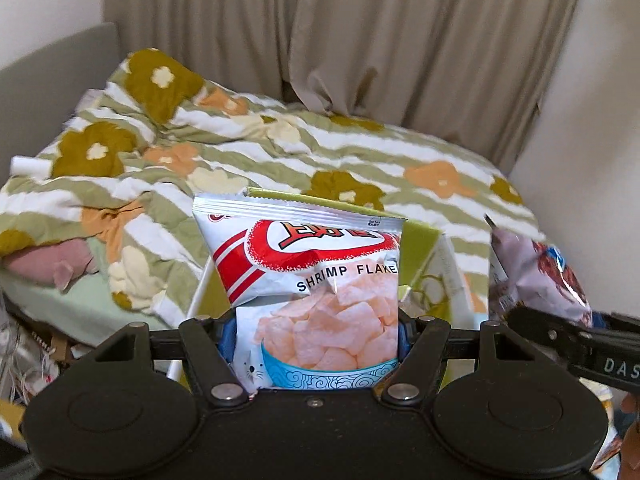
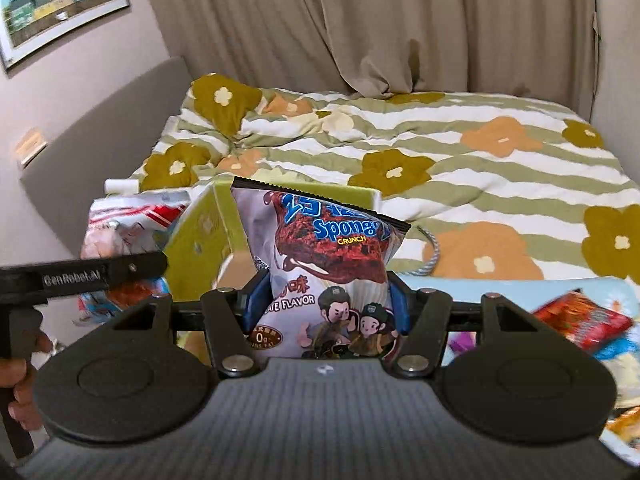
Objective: Organize snacks
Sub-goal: 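Carry both bags to the cardboard box and open both tools to drop them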
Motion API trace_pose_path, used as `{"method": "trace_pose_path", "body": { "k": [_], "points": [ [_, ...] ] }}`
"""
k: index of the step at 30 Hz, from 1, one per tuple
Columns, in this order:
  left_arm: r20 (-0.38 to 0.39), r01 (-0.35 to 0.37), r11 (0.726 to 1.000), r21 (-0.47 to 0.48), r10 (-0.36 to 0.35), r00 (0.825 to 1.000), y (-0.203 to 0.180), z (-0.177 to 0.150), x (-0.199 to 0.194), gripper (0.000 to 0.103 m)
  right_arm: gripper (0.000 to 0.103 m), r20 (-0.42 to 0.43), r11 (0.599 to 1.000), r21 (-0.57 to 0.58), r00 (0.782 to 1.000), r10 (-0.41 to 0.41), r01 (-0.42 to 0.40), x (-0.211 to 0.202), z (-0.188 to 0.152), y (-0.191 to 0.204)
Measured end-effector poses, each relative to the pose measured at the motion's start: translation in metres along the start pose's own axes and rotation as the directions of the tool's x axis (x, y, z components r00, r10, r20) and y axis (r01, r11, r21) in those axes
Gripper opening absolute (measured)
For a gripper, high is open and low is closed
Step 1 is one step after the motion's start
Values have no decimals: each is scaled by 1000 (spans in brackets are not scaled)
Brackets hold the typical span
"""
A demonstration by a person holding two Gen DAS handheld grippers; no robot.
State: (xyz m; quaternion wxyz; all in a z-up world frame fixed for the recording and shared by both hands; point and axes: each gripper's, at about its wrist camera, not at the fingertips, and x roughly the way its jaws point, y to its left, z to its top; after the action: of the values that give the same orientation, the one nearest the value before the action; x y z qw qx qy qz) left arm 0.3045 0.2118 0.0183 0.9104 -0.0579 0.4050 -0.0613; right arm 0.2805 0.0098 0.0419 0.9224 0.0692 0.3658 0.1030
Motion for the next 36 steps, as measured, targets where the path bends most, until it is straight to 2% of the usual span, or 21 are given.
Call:
{"method": "trace_pose_path", "body": {
  "k": [5,7,8,10,11,15,21,31,33,34,35,36],
  "points": [
    [-65,51,996,70,-46,997,12,18,53,72,74,-34,997,39,997,-68,70,50,14,19],
    [-91,76,993,96,-67,994,15,23,72,75,74,-49,994,69,995,-86,89,62,17,22],
    [-107,82,991,110,-70,992,14,23,81,77,74,-54,992,78,994,-93,97,67,17,24],
    [-129,73,989,126,-57,990,15,22,94,96,74,-57,989,92,992,-109,114,74,18,25],
    [-127,64,990,125,-48,991,17,21,95,99,75,-61,988,96,991,-118,123,77,18,24],
    [-143,80,991,110,-64,988,27,13,94,100,75,-72,985,101,989,-132,139,82,16,25],
    [-102,77,995,57,-71,992,35,6,61,100,75,-77,987,105,991,-112,119,87,17,26],
    [-9,-5,1000,30,6,1000,38,4,22,100,75,-84,994,96,996,-38,46,107,35,32],
    [-4,-17,999,38,18,1000,37,3,20,100,78,-71,996,84,997,-22,28,114,39,35],
    [-2,-27,999,44,27,1000,37,3,19,100,83,-68,997,72,997,-31,36,119,40,37],
    [1,-35,998,49,35,999,36,2,18,100,103,-66,997,61,997,-43,47,122,40,38],
    [6,-43,998,52,43,999,37,0,16,100,103,-61,997,51,996,-58,61,126,39,39]
  ]
}}
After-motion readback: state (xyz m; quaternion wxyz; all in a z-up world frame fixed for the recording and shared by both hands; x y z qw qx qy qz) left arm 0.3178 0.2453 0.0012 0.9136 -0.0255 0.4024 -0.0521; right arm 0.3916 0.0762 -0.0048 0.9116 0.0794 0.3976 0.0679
